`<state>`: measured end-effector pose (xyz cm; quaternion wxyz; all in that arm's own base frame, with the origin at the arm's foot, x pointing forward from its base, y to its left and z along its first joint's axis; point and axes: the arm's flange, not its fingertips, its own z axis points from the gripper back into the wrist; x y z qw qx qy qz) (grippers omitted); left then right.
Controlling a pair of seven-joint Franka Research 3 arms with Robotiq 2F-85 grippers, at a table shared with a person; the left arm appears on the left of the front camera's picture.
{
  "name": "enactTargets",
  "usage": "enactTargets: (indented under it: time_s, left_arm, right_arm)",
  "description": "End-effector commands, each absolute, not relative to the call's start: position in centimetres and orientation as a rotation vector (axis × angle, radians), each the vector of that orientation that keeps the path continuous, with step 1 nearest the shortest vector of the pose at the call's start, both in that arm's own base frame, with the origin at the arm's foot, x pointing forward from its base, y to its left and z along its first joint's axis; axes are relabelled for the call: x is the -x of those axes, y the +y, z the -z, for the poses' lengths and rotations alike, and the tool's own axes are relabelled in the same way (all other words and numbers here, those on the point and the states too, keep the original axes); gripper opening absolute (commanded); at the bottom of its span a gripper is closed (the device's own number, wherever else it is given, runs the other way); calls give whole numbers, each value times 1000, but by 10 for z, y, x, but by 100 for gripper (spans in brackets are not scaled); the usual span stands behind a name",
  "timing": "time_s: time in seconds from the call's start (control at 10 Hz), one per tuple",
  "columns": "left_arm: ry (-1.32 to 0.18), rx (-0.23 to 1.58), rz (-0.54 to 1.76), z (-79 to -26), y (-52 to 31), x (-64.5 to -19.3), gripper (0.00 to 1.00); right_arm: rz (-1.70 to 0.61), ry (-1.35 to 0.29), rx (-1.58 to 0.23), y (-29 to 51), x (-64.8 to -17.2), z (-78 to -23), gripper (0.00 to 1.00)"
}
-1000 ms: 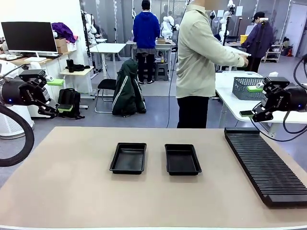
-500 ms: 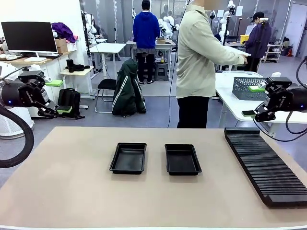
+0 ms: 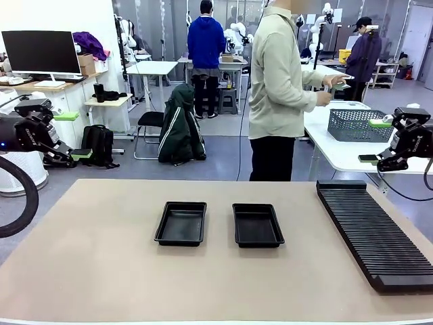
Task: Inspect and transfer BCBs to ESD trays.
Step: Pick up the Blank PCB from the PCB Rack and place it in the left ESD tray.
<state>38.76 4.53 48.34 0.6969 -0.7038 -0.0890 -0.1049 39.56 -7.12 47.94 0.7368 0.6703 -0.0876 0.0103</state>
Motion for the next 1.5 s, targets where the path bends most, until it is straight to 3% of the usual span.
enactTargets:
  time_s: [0.0, 1.4]
  left_arm:
    - [-200, 1567, 214, -489, 54, -376, 100]
    - [-258, 1520, 143, -499, 80, -357, 100]
  right_arm:
    - [49, -213, -1466, -73, -392, -488, 100]
    - [120, -267, -1385, -113, -386, -502, 100]
